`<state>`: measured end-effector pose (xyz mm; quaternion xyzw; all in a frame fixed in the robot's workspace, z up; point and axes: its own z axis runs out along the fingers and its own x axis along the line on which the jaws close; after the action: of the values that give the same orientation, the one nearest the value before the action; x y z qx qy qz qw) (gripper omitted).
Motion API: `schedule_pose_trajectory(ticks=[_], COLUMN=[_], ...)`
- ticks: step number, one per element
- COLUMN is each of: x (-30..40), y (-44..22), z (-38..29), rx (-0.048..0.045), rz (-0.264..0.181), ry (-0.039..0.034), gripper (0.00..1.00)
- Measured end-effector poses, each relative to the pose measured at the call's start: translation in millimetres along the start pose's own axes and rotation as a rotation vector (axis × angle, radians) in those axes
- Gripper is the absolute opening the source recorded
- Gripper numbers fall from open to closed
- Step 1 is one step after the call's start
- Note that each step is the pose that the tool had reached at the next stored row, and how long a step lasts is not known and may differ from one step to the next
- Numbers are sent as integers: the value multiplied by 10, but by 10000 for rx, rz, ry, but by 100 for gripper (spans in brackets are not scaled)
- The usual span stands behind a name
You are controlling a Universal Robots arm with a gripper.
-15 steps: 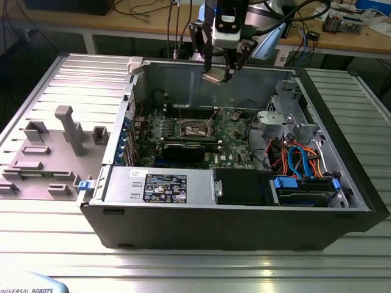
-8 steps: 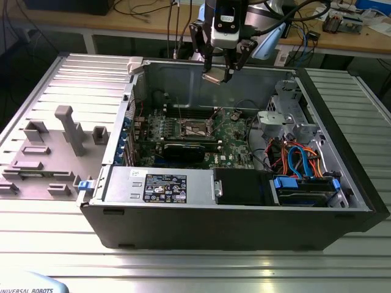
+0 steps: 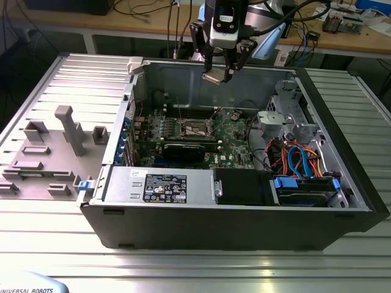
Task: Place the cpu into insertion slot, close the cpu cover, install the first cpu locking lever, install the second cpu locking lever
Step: 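Place the cpu into insertion slot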
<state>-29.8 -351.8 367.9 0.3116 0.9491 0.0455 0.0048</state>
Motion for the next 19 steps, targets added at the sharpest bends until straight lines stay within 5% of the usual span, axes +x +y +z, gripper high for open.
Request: schedule_pose_trajectory(ticks=[19], x=[0], y=[0], z=[0], rx=[-3], rz=[189], ry=[-17], gripper=[54])
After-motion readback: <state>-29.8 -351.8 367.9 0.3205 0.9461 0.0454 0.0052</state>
